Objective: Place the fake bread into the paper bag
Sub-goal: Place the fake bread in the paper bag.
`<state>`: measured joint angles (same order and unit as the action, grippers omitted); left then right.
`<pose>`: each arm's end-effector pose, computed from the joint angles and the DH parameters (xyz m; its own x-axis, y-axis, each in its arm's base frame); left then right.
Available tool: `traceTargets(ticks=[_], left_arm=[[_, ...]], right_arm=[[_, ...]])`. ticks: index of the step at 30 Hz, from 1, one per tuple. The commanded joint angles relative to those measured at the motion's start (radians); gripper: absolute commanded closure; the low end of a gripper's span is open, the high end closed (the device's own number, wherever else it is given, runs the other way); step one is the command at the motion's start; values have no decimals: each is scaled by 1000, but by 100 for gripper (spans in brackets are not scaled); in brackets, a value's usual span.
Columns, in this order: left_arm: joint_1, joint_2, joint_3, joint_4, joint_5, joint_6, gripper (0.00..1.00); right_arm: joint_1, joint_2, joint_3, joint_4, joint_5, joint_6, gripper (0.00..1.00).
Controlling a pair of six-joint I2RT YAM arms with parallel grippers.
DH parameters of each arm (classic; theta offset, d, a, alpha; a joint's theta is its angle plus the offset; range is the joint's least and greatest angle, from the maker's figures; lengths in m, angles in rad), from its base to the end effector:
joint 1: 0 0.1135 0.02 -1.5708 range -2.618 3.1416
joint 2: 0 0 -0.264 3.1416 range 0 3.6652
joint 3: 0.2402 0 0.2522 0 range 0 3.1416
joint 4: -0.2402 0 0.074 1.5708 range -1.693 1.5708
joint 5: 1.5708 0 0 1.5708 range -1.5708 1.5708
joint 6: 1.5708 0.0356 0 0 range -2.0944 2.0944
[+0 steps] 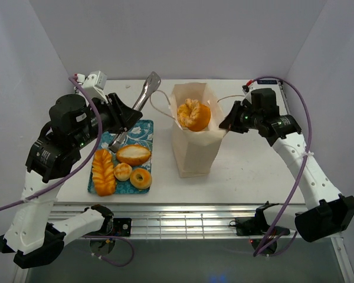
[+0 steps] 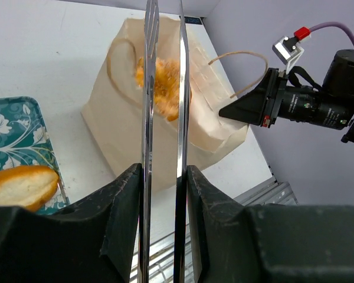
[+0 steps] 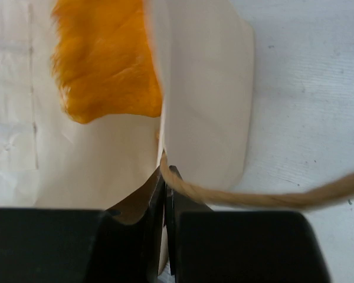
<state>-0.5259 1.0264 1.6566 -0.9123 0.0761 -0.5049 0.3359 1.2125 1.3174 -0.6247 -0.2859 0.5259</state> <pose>0.1292 -0.0781 0.5017 -0.4834 -0.2771 -0.8304 0.3769 0.7903 -0.4831 0.2409 0.0947 0.3923 -0.6803 0.2726 -0.6803 -0.2380 0.7958 0.5568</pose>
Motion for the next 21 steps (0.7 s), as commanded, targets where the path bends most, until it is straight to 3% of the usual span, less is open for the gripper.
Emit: traceTargets(ticks=[1,3,5,9,11,14,18,21], left_arm=[[-2,-17,-29,33,11,8,55],[-2,-23,-40,38,8,9,55],[-2,-19,-32,36,2,11,55],[-2,-5,8,36,1,16,56],[-2,0,19,33,-6,20,56],[-2,3,14,29,-13,20,57],[-2,4,-6,29,-12,19,57],[-2,-5,-35,23,-19,16,57]], right_arm=[[-1,-26,11,-57,177,-90,92],[-14,33,68,-164,171,-156,92],[-8,-46,-16,-44,180,-142,92],[-6,-5,100,-165,287,-213,92],[-6,-45,128,-143,341,-219,92],[-6,-110,131,-101,257,-198,92],[-6,2,48,-157,209,-207,92],[-5,-54,11,-104,177,-202,92]])
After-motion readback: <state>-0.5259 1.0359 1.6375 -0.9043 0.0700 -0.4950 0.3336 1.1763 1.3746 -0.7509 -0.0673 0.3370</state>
